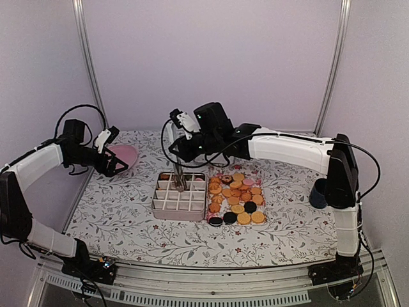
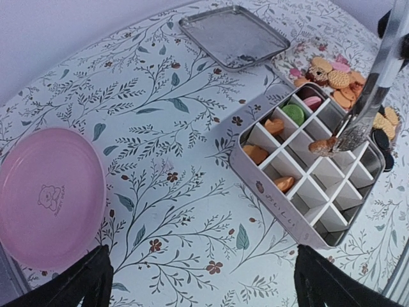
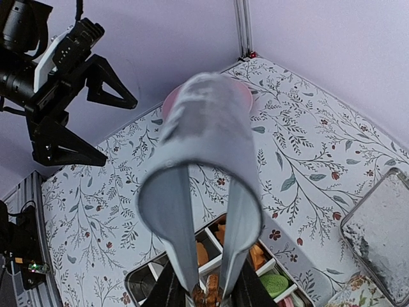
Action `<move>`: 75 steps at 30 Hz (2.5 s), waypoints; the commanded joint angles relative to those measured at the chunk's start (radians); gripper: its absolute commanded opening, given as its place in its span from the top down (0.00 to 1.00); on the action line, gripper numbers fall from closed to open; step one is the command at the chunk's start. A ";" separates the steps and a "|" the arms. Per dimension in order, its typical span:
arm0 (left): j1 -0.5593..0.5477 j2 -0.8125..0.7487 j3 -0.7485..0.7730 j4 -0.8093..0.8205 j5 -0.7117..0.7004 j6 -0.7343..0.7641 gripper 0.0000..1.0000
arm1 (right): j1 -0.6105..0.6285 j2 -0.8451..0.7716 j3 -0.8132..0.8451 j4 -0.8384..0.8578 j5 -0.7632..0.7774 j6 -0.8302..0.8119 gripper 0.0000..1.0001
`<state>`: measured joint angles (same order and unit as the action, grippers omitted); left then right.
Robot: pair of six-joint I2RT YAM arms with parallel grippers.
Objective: Pack the cookies
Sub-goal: Adjust the fake cookies in the empty pocket of the box, then pick up the fake cookies from the plate.
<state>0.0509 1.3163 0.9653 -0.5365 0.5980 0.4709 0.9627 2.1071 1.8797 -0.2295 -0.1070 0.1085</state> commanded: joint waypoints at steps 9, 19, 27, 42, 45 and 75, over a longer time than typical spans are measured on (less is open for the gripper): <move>0.006 -0.023 -0.016 0.016 0.011 0.012 0.01 | 0.001 0.084 0.112 -0.007 0.009 -0.011 0.83; 0.006 -0.020 -0.019 0.024 0.013 0.009 0.01 | 0.000 0.099 0.135 0.016 0.033 -0.014 0.71; 0.006 -0.020 -0.022 0.024 0.011 0.012 0.01 | 0.001 0.082 0.128 0.010 0.059 -0.012 0.63; 0.007 -0.016 -0.014 0.024 0.012 0.015 0.01 | -0.034 -0.258 -0.337 0.269 0.213 -0.014 0.65; 0.006 -0.011 -0.009 0.021 0.020 0.014 0.01 | -0.064 -0.354 -0.480 0.329 0.244 0.000 0.65; 0.006 -0.004 0.019 -0.005 0.017 0.003 0.01 | -0.143 -0.302 -0.692 0.533 0.237 0.045 0.63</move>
<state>0.0509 1.3159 0.9630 -0.5388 0.6128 0.4744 0.8246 1.7901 1.2171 0.2493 0.1219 0.1425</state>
